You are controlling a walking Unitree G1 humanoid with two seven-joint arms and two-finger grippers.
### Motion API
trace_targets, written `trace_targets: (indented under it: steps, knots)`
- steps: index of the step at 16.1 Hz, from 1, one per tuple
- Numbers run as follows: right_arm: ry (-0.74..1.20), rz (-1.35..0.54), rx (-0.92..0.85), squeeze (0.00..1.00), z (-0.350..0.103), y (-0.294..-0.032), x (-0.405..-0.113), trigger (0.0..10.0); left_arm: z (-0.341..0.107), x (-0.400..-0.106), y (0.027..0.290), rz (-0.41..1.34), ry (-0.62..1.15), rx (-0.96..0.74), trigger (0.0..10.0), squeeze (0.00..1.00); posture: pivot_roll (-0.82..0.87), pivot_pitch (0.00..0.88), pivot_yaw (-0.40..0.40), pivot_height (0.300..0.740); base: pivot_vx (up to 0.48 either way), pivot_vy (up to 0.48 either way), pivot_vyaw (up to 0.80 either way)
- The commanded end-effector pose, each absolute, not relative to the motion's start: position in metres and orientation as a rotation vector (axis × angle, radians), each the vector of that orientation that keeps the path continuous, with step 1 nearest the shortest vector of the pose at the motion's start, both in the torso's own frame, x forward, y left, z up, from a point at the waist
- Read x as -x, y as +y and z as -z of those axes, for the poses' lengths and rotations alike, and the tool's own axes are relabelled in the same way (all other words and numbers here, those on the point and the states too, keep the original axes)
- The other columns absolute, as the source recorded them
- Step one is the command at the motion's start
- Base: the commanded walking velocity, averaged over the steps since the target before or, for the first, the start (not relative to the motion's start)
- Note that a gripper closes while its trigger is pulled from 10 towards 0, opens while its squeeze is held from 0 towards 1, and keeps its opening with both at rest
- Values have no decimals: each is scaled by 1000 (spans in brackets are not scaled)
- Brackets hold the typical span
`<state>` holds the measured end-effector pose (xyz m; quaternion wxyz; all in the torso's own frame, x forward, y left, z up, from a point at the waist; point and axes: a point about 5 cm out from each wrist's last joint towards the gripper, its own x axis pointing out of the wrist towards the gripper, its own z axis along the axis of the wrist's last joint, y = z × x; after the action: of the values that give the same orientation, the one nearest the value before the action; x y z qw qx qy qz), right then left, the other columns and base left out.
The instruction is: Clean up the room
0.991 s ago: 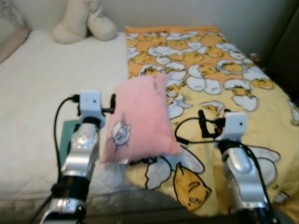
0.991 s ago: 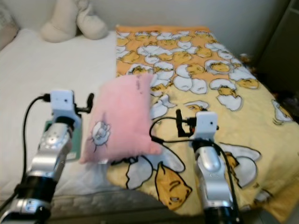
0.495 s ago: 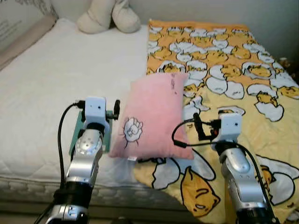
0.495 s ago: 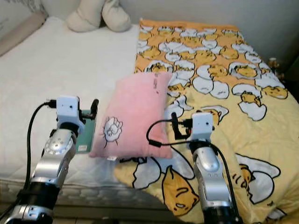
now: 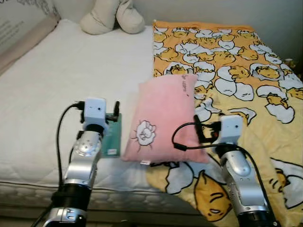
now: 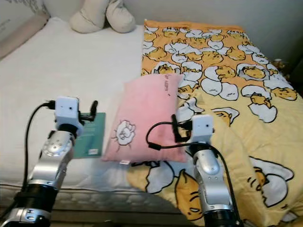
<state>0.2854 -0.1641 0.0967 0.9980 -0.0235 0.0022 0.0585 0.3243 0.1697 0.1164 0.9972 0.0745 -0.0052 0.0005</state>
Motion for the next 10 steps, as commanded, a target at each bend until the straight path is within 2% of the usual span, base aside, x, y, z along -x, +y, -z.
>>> trace_targets:
  steps: [1, 2, 6, 10]
  knots:
    - [-8, -100, 40, 200, -102, -171, -285, 10000, -119, -327, 164, 9, -12, -135, 10000, 0, -52, 0, 14, 740, 0, 0, 0]
    - [-8, -99, 32, 200, -103, -171, -285, 10000, -119, -327, 165, 7, -8, -127, 10000, 0, -52, 0, 14, 740, 0, 0, 0]
    - [-61, -77, -211, 200, -141, -179, -309, 10000, -128, -362, 156, 139, 81, 165, 10000, 0, -62, 0, 27, 740, 0, 0, 0]
    - [-16, -133, -358, 200, -143, -169, -318, 10000, -121, -372, 153, 154, 155, 216, 10000, 0, -87, 32, 43, 740, 0, 0, 0]
